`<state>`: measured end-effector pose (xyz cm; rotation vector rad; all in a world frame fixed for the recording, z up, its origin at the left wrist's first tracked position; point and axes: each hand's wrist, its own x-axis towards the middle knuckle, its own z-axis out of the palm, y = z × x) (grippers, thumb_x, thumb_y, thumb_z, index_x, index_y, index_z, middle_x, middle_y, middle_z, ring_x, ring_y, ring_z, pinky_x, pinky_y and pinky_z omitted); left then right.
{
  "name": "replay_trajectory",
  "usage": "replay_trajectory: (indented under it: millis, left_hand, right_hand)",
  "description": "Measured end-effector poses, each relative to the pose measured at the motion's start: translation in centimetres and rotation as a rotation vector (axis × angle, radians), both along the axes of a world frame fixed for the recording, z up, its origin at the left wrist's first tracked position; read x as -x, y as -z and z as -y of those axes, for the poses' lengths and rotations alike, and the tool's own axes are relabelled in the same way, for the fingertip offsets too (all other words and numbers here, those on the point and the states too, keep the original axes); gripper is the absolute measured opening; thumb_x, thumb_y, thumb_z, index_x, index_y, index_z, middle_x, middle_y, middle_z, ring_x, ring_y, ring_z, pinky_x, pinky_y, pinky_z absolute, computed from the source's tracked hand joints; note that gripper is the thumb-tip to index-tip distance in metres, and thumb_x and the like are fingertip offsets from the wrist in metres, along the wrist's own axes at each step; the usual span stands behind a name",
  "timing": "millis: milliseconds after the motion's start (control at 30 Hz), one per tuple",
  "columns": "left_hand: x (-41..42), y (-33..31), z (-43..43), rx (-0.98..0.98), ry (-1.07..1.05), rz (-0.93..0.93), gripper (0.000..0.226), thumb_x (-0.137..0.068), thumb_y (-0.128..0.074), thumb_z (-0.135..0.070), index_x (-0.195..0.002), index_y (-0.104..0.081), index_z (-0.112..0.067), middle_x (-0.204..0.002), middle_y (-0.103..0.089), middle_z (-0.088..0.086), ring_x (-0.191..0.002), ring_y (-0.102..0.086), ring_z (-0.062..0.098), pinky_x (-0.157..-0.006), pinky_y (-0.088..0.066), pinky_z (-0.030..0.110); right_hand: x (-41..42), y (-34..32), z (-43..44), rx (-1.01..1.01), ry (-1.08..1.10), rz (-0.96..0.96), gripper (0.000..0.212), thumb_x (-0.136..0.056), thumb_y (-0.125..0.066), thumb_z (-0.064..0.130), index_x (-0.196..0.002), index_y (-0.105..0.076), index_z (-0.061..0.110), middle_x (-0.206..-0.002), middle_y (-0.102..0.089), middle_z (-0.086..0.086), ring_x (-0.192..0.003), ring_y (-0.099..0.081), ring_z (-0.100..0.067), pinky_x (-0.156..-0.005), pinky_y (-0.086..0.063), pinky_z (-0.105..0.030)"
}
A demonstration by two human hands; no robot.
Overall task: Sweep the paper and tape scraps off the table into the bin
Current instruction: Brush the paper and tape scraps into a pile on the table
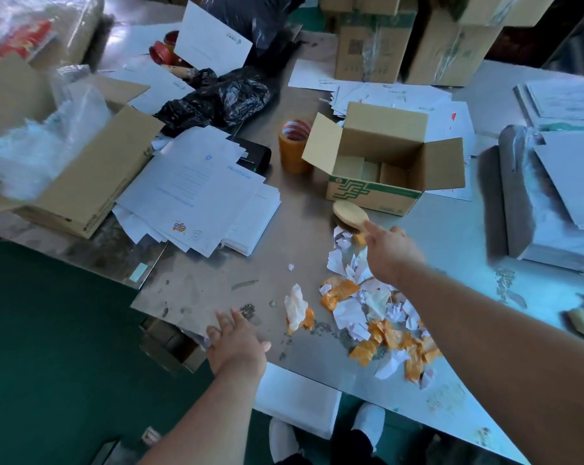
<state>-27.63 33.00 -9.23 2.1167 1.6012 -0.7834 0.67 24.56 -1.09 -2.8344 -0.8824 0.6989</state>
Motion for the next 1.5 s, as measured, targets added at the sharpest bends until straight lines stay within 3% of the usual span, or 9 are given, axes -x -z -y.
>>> replay_trajectory:
  millis: [100, 200, 400, 633, 733, 833, 967, 1200, 1500]
  left_hand:
    - [-0.4, 0.0, -0.1, -0.005, -0.016, -0.013, 0.106, -0.095, -0.065, -0.053, -0.166, 0.003, -0.012, -0.174, 0.007, 0.013, -0.157, -0.011, 0.040, -0.123, -0.032, 0.051]
    - [-0.6, -0.2, -0.1, -0.005, -0.014, -0.019, 0.105, -0.095, -0.065, -0.052, -0.166, 0.003, -0.012, -0.174, 0.006, 0.013, -0.157, -0.011, 0.041, -0.122, -0.032, 0.051]
    - [0.3, -0.3, 0.2, 0.006, -0.007, -0.008, 0.103, -0.098, -0.060, -0.053, -0.166, 0.007, -0.014, -0.174, 0.009, 0.012, -0.158, -0.006, 0.041, -0.122, -0.032, 0.051]
    - [-0.1, -1.0, 0.2, 0.030, -0.017, -0.023, 0.104, -0.098, -0.060, -0.053, -0.166, 0.010, -0.016, -0.173, 0.013, 0.012, -0.158, -0.004, 0.040, -0.123, -0.028, 0.055]
    - [-0.3, -1.6, 0.3, 0.039, -0.003, -0.024, 0.103, -0.099, -0.060, -0.052, -0.165, 0.010, -0.015, -0.173, 0.013, 0.013, -0.158, -0.005, 0.041, -0.121, -0.029, 0.052]
    - [-0.1, -1.8, 0.3, 0.041, 0.001, -0.022, 0.104, -0.099, -0.060, -0.053, -0.165, 0.009, -0.014, -0.173, 0.012, 0.013, -0.158, -0.006, 0.040, -0.120, -0.031, 0.049]
    - [0.4, -2.0, 0.4, 0.028, 0.030, -0.005, 0.103, -0.098, -0.059, -0.055, -0.166, 0.008, -0.014, -0.173, 0.009, 0.014, -0.158, -0.006, 0.040, -0.121, -0.030, 0.048]
    - [-0.1, -1.9, 0.0, 0.027, 0.065, -0.052, 0.105, -0.097, -0.060, -0.056, -0.166, 0.005, -0.011, -0.173, 0.007, 0.017, -0.155, -0.013, 0.042, -0.120, -0.030, 0.049]
    - [0.2, -1.9, -0.1, 0.022, 0.088, -0.025, 0.104, -0.098, -0.062, -0.052, -0.165, 0.004, -0.007, -0.172, 0.005, 0.023, -0.155, -0.013, 0.045, -0.122, -0.027, 0.050]
  right_hand:
    - [-0.2, 0.7, 0.8, 0.074, -0.017, -0.069, 0.058, -0.102, -0.034, 0.013, -0.151, -0.024, 0.042, -0.127, -0.047, -0.018, -0.103, -0.061, -0.038, -0.088, -0.054, -0.048]
    - [0.0, 0.8, 2.4, 0.094, -0.008, -0.078, 0.061, -0.105, -0.029, 0.017, -0.156, -0.017, 0.048, -0.132, -0.046, -0.017, -0.106, -0.062, -0.035, -0.090, -0.055, -0.047]
    - [2.5, 0.0, 6.2, 0.132, -0.087, -0.021, 0.045, -0.107, -0.024, 0.029, -0.146, -0.024, 0.051, -0.129, -0.049, -0.018, -0.103, -0.061, -0.040, -0.087, -0.054, -0.052]
    - [4.2, -0.1, 9.0, 0.125, -0.072, -0.030, 0.058, -0.103, -0.031, 0.019, -0.149, -0.024, 0.054, -0.127, -0.049, -0.014, -0.115, -0.054, -0.039, -0.093, -0.050, -0.047]
    - [4.6, -0.8, 9.4, 0.103, -0.058, 0.006, 0.054, -0.104, -0.030, 0.020, -0.149, -0.028, 0.049, -0.127, -0.049, -0.014, -0.116, -0.053, -0.038, -0.093, -0.050, -0.045]
    - [6.2, -1.9, 8.7, 0.034, -0.068, 0.092, 0.043, -0.107, -0.028, 0.028, -0.146, -0.031, 0.046, -0.119, -0.052, -0.015, -0.109, -0.056, -0.038, -0.090, -0.049, -0.045]
    - [9.9, -2.0, 5.8, -0.064, -0.133, 0.107, 0.043, -0.106, -0.033, 0.024, -0.143, -0.030, 0.046, -0.108, -0.049, -0.012, -0.100, -0.056, -0.039, -0.078, -0.048, -0.045]
    - [15.5, 1.1, 0.9, -0.010, -0.306, 0.059, 0.064, -0.102, -0.044, 0.017, -0.152, -0.019, 0.046, -0.122, -0.049, -0.012, -0.118, -0.051, -0.036, -0.084, -0.049, -0.044]
    - [15.5, 1.7, 5.0, 0.028, -0.078, 0.061, 0.062, -0.102, -0.035, 0.020, -0.154, -0.013, 0.047, -0.134, -0.046, -0.013, -0.115, -0.055, -0.036, -0.082, -0.050, -0.046]
